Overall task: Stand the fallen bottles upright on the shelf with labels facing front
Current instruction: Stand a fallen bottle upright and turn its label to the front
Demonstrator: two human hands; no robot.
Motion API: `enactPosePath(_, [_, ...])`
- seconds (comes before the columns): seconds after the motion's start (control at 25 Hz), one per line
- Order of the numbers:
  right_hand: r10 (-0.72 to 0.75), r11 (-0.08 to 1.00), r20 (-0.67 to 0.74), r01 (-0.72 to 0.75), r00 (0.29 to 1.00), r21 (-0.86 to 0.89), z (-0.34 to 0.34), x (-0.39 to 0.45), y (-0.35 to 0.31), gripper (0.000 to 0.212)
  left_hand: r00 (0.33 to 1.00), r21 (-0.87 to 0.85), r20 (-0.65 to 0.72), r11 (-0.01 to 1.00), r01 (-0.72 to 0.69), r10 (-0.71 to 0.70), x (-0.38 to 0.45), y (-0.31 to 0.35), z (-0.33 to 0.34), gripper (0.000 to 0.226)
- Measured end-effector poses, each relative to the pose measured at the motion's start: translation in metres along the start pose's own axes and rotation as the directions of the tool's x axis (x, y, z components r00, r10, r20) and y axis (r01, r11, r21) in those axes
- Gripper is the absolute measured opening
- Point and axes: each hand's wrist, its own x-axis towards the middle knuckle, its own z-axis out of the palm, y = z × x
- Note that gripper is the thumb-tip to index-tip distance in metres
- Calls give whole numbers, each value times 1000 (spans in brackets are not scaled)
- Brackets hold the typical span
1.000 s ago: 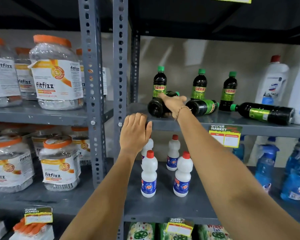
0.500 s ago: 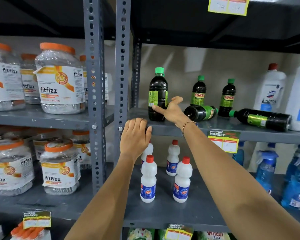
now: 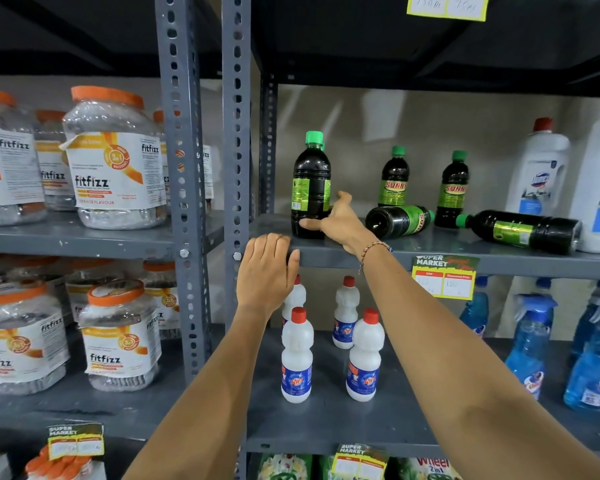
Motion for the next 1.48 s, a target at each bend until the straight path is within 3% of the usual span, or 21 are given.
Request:
enactPosePath(0.44, [-46, 995, -60, 41, 997, -95, 3, 9, 6, 84, 1000, 26, -23, 1000, 0, 0, 1, 0, 1, 52])
enactPosePath(0.6, [-13, 997, 3, 13, 1000, -72, 4, 10, 6, 83, 1000, 26, -15, 1000, -6, 6, 1, -1, 2, 52])
enactPosePath(0.8, [-78, 987, -109, 61, 991, -150, 6, 14, 10, 91, 999, 19, -34, 1000, 8, -7, 0, 0, 1, 53])
enactPosePath(1.0, [0, 995, -30, -3, 1000, -96, 5, 11, 6, 90, 1000, 16, -11, 1000, 12, -12, 0, 0, 2, 51])
enactPosePath(1.16, [-67, 980, -130, 41, 989, -196, 8, 8, 7, 102, 1000, 10, -18, 1000, 15, -14, -1, -1, 3, 50])
enactPosePath(1.36, [14, 996, -51, -19, 999, -93, 2, 10, 7, 91, 1000, -3, -11, 1000, 22, -22, -1, 1, 1, 50])
enactPosePath(1.48, [-21, 987, -131, 0, 991, -158, 5, 12, 10, 103, 1000, -8, -1, 1000, 30, -30, 0, 3, -1, 51])
